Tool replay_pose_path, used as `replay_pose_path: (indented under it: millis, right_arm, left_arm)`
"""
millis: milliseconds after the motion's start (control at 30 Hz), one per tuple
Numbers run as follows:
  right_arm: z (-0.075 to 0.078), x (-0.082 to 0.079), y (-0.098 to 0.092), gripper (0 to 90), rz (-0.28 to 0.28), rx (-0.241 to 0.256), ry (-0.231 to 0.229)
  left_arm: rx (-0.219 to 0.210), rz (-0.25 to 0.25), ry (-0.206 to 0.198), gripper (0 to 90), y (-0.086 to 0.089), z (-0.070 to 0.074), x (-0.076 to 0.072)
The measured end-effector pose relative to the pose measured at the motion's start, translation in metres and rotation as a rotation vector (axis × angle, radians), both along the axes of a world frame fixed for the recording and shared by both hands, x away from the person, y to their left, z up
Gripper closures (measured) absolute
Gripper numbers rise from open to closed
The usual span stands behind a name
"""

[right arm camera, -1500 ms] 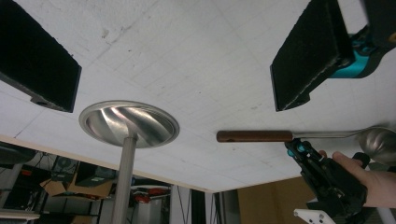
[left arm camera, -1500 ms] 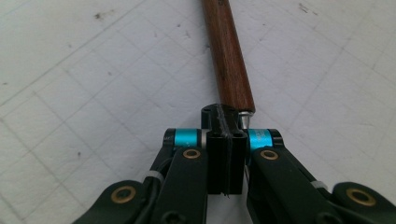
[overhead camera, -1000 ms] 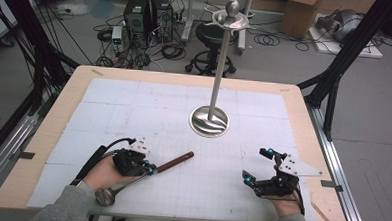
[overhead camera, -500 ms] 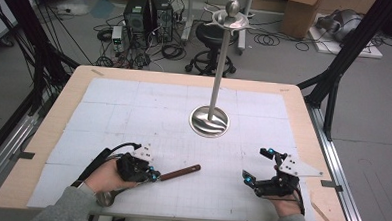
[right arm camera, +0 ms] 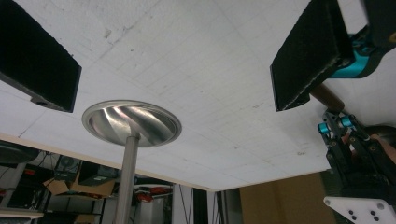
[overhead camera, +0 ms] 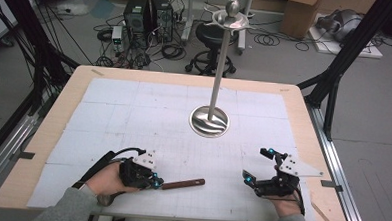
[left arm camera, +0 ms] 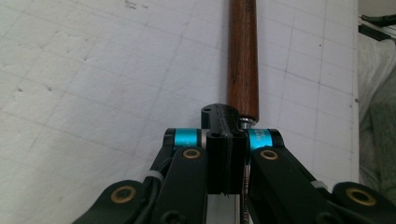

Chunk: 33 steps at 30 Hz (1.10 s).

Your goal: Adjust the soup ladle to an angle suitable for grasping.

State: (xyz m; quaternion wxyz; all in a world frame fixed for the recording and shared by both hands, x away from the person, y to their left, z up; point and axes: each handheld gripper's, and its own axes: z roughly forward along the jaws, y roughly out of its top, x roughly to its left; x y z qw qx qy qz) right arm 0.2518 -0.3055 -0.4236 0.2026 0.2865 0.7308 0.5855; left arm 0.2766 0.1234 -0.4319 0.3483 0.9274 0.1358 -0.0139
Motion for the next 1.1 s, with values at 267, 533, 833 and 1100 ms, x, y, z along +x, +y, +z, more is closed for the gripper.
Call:
replay_pose_path:
  millis: [267, 533, 833, 1100]
  right_arm:
    - [0.000, 0.000, 0.000, 0.6, -0.002, 0.002, 0.002]
    - [0.000, 0.000, 0.000, 0.6, -0.001, 0.003, 0.002]
    - [0.000, 0.000, 0.000, 0.6, 0.001, 0.005, 0.002]
    - [0.000, 0.000, -0.001, 0.6, 0.001, 0.010, 0.000]
  left_arm:
    - [-0.003, -0.023, 0.002, 89.5, -0.001, 0.000, -0.001]
    - [-0.015, 0.006, -0.021, 86.0, 0.003, 0.003, -0.001]
    - [-0.124, 0.015, -0.033, 69.1, 0.017, 0.020, -0.004]
    - [-0.194, -0.087, -0.103, 37.1, 0.022, 0.034, -0.021]
